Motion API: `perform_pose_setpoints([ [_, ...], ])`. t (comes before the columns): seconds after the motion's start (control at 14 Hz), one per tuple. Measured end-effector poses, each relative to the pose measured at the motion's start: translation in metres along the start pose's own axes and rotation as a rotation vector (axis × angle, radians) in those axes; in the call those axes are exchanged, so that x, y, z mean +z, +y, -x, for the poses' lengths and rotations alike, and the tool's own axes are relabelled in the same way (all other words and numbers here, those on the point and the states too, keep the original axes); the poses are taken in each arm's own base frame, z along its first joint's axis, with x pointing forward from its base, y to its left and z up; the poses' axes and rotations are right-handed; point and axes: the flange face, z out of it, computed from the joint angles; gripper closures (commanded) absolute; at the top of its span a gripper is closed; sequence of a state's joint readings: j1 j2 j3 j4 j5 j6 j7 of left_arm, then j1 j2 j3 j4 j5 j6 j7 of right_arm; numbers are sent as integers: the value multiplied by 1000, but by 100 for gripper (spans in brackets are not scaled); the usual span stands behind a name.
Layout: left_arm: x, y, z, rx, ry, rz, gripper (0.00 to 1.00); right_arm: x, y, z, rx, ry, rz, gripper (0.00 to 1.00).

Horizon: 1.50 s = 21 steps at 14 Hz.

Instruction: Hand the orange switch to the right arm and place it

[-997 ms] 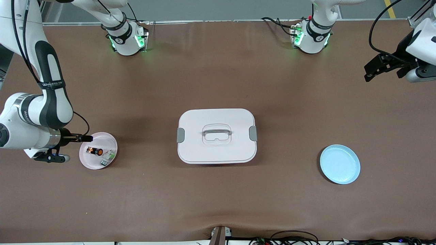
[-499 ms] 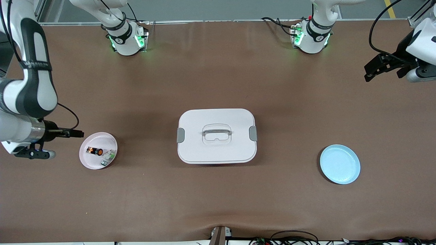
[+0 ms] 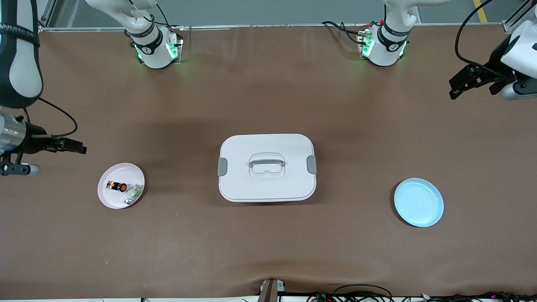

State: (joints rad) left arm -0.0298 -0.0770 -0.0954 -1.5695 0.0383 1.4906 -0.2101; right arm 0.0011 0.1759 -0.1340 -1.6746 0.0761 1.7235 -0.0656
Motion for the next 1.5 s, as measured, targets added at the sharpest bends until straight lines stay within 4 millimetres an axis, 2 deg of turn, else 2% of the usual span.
perform_pose_setpoints([
  [0.28, -5, -1, 3, 0, 7, 1, 0, -18, 4, 30, -6, 58, 19, 0],
  [0.64, -6, -1, 6, 0, 2, -1, 0, -21, 6, 61, -9, 90, 17, 0],
  [1.0, -5, -1, 6, 0, -1, -1, 0, -44, 7, 63, -9, 144, 22, 0],
  [1.14, -5, -1, 6, 0, -1, -2, 0, -60, 8, 63, -5, 166, 27, 0],
  [1.5, -5, -1, 6, -1, -1, -2, 0, -106, -7, 72, -25, 173, 38, 0],
])
